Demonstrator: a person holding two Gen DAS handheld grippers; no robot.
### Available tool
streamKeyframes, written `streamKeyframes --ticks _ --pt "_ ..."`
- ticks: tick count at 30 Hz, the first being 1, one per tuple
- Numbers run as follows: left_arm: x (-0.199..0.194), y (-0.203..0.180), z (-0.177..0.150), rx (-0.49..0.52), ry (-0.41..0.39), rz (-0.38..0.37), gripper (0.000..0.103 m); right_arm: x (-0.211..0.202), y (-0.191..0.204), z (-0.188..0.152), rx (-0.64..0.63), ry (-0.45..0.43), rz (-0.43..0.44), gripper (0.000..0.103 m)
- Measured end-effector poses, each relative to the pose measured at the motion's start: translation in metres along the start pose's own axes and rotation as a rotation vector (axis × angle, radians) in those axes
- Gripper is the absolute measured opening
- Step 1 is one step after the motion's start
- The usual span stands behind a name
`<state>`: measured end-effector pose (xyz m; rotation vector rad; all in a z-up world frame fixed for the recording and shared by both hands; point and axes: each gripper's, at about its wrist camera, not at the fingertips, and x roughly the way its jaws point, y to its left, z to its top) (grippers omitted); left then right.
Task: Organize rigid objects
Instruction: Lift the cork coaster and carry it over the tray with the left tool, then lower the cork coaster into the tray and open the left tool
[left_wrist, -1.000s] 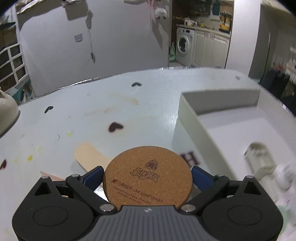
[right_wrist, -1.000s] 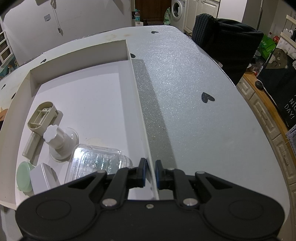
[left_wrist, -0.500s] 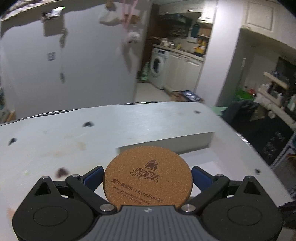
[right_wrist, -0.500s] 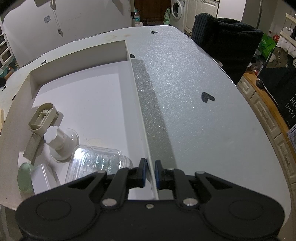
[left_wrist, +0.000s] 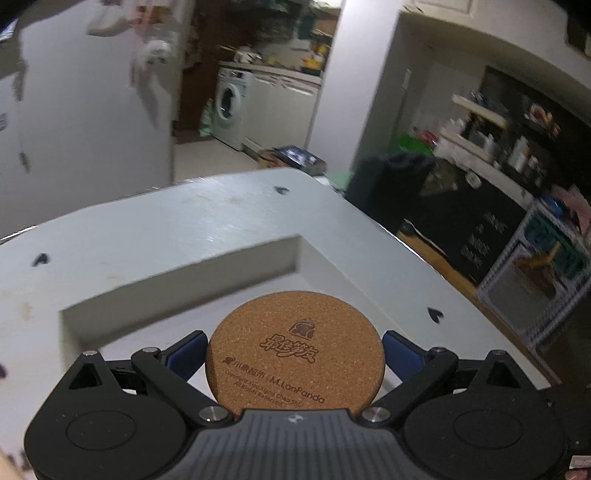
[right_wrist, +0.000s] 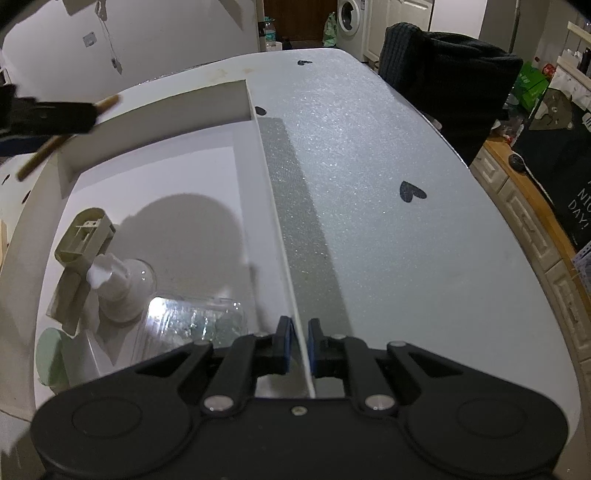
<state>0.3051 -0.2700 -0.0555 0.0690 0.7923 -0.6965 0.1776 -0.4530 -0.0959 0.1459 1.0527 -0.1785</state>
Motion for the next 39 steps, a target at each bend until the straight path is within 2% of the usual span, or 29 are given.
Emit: streamKeyframes --ticks 8,12,14,15,19,20,32,39 --pt "0.045 -0.019 -0.002 0.044 0.084 -0.049 0.099 -0.004 -0.002 0.005 0.016 0.009 0.004 0.010" --pt "0.062 -0.021 -0.002 0.057 0.119 -0.054 0.099 0.000 -0.007 0.006 0.038 0.040 0.009 0.024" --pt "0.066 -0.021 -0.002 0.073 0.128 -0.053 0.099 0.002 -0.007 0.005 0.045 0.051 0.018 0.023" --pt "0.069 -0.021 -0.002 0.083 0.131 -0.052 0.099 0.002 -0.007 0.004 0.039 0.048 0.024 0.018" --pt "0.079 -0.022 -0.002 0.108 0.145 -0.050 0.099 0.002 -0.004 0.004 0.037 0.035 0.013 0.014" --pt "0.080 -0.022 -0.002 0.112 0.147 -0.050 0.099 0.002 -0.004 0.004 0.039 0.033 0.012 0.010" --pt "0.092 -0.029 -0.009 0.159 0.177 -0.084 0.099 0.002 -0.006 0.003 0.075 0.026 0.020 0.011" --pt "0.096 -0.028 -0.012 0.118 0.204 -0.068 0.103 0.003 -0.007 0.003 0.077 0.029 0.029 0.010"
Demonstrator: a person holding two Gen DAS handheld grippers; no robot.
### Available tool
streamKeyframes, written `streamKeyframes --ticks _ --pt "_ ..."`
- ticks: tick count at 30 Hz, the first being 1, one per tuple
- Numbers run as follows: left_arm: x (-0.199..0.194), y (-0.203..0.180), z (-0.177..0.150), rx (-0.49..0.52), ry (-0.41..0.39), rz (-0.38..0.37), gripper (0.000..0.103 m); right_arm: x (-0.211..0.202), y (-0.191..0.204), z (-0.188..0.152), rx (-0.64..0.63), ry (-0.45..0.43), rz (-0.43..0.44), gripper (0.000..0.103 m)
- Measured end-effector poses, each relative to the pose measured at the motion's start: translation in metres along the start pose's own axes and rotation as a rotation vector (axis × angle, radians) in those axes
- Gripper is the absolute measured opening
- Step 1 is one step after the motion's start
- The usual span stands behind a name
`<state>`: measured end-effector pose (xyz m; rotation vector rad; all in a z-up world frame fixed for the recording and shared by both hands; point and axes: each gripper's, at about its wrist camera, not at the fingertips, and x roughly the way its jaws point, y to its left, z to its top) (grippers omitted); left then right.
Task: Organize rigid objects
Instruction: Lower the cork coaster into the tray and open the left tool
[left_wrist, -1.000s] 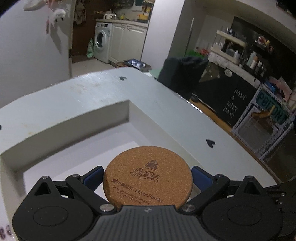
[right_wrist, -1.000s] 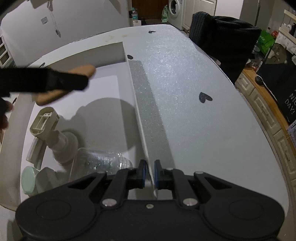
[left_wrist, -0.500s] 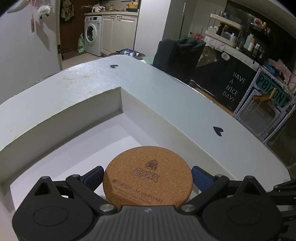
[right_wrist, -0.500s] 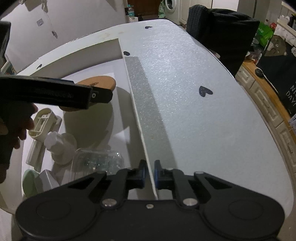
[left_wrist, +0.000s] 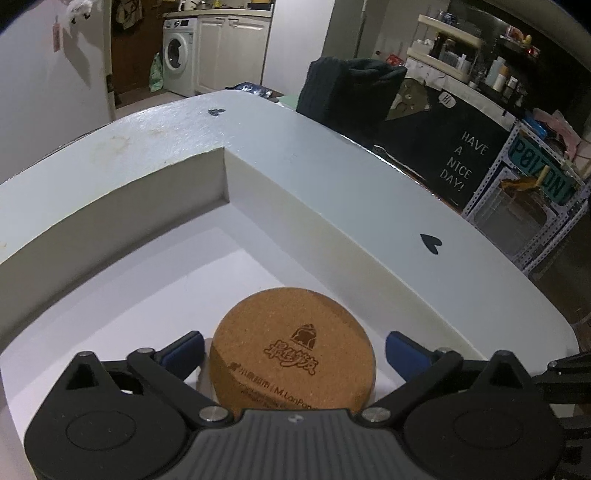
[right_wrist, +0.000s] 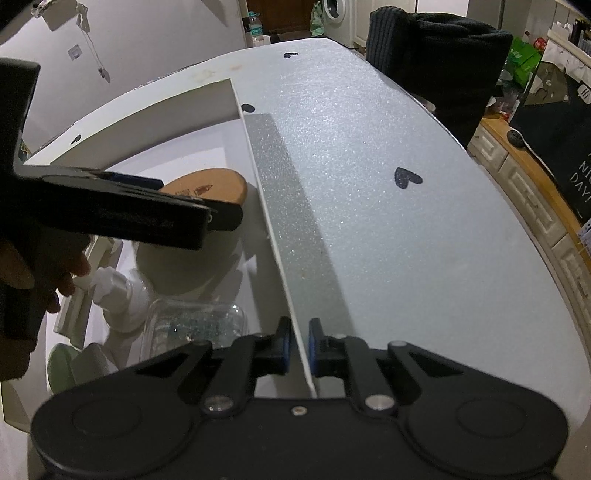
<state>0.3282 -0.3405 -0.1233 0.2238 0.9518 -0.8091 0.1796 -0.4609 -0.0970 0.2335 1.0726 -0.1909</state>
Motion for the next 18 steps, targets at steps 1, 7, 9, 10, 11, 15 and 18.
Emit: streamKeyframes --ticks 1,7,9,10,11,15,18 --pt "0.000 0.000 0.000 -0.002 0.006 0.001 0.103 0.000 0.000 0.000 0.000 0.000 0.002 0.010" --pt "-0.010 0.001 -0.003 -0.022 0.005 0.000 0.103 0.001 -0.001 0.001 -0.001 0.002 0.007 0.010" --pt "-0.014 0.001 -0.004 -0.025 -0.001 -0.002 0.103 0.001 -0.001 0.001 -0.004 0.002 0.008 0.010" --pt "-0.017 0.000 -0.004 -0.027 -0.004 -0.004 0.103 0.000 -0.002 0.001 -0.005 0.002 0.009 0.010" --pt "-0.020 -0.001 -0.005 -0.029 -0.008 -0.008 0.103 0.000 -0.002 0.001 -0.005 0.002 0.011 0.010" --pt "-0.033 -0.005 -0.008 -0.026 -0.022 -0.012 0.103 0.000 -0.002 0.000 -0.009 -0.002 0.014 0.010" --pt "-0.047 -0.008 -0.012 -0.028 -0.036 -0.006 0.103 0.000 -0.002 -0.002 -0.014 -0.008 0.016 0.010"
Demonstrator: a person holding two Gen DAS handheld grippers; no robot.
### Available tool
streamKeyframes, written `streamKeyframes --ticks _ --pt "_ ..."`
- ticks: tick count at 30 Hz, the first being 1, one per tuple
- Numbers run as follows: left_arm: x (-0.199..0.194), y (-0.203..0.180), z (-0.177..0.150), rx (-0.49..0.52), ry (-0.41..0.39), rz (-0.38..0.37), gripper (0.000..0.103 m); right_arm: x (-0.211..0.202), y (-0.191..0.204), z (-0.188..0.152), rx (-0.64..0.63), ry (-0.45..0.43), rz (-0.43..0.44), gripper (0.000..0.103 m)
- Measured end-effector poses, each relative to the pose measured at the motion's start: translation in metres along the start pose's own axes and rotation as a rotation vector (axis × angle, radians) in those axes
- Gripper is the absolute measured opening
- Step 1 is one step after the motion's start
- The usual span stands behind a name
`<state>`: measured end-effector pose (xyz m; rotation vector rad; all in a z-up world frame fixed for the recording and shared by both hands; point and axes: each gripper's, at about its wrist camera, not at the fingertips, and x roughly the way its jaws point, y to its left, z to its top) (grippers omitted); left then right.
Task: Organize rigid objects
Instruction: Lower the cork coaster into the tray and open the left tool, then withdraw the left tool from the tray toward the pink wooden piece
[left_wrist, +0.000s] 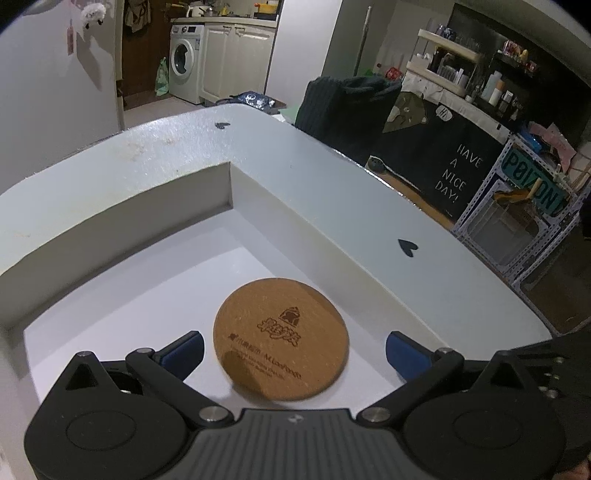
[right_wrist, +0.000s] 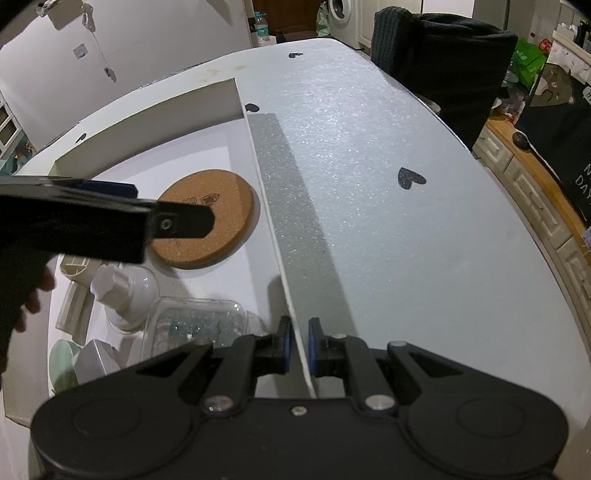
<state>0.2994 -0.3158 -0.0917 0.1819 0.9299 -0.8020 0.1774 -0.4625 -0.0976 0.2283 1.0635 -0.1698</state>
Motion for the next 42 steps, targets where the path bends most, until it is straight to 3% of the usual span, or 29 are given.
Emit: streamKeyframes --ticks 13,20,31,42 --pt "-0.058 -0.011 -0.025 -0.044 -0.079 0.006 0.103 -0.003 -0.002 -0.005 -0.004 -0.023 0.012 0.010" --pt "-0.094 -0.002 -0.046 -0.069 -0.150 0.054 0.103 -0.003 -0.003 -0.007 -0.001 -0.035 0.017 0.010" --pt "-0.143 0.032 -0.083 -0.125 -0.237 0.187 0.103 -0.003 -0.003 -0.007 -0.017 -0.035 0.020 0.010" --pt "-0.170 0.095 -0.133 -0.304 -0.269 0.336 0.103 -0.003 0.000 -0.005 -0.028 -0.030 0.012 0.011"
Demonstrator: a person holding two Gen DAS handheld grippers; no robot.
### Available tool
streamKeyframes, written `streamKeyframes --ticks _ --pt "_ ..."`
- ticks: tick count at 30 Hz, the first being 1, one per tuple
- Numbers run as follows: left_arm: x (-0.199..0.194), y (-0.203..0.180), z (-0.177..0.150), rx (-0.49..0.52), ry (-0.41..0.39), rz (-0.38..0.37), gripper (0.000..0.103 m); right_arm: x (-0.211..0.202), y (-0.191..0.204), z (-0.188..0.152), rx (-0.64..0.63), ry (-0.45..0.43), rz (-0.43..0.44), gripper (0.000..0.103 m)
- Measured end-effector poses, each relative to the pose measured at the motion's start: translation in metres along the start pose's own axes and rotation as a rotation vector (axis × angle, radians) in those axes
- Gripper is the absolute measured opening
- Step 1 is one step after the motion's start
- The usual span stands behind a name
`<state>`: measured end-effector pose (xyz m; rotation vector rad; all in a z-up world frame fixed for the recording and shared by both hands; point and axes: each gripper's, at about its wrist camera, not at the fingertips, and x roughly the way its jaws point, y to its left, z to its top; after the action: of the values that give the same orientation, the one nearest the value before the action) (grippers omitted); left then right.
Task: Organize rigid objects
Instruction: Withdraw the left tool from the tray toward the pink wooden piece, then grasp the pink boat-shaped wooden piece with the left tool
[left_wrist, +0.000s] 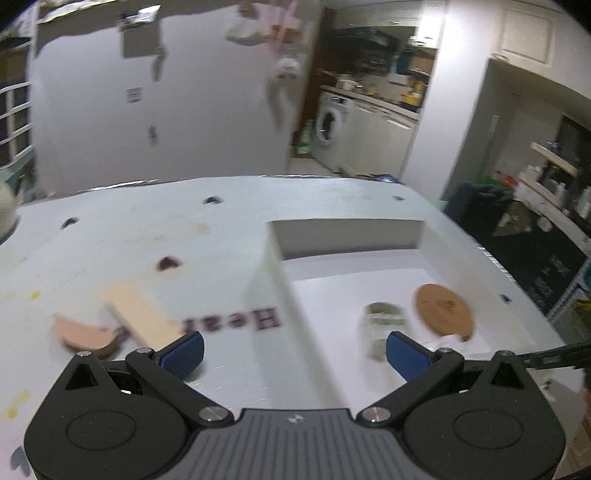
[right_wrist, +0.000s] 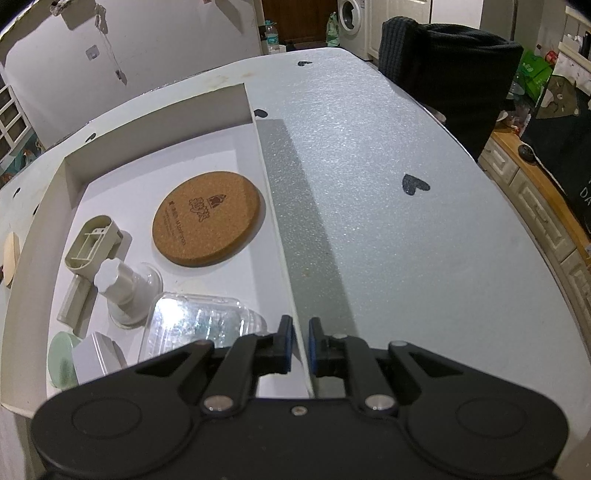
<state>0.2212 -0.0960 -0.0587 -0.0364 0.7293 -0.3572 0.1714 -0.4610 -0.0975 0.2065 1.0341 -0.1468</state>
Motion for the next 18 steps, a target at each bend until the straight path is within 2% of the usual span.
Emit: streamKeyframes --ticks 5,10,14,18 --pt "-0.002 0.035 -0.012 -0.010 -0.027 0.091 0.103 0.000 0.002 0.001 -0.011 0.004 -0.008 0.011" --pt "0.005 0.070 -0.019 0.032 -0.033 0.175 0.103 0.001 0.003 0.002 -0.015 0.010 -0.014 0.011" --pt "0.016 0.099 -0.023 0.085 -0.022 0.215 0.103 0.001 0.004 0.002 -0.012 0.014 -0.020 0.011" --pt "0.029 0.126 -0.021 0.068 0.002 0.227 0.103 0.001 0.004 0.003 -0.006 0.019 -0.023 0.011"
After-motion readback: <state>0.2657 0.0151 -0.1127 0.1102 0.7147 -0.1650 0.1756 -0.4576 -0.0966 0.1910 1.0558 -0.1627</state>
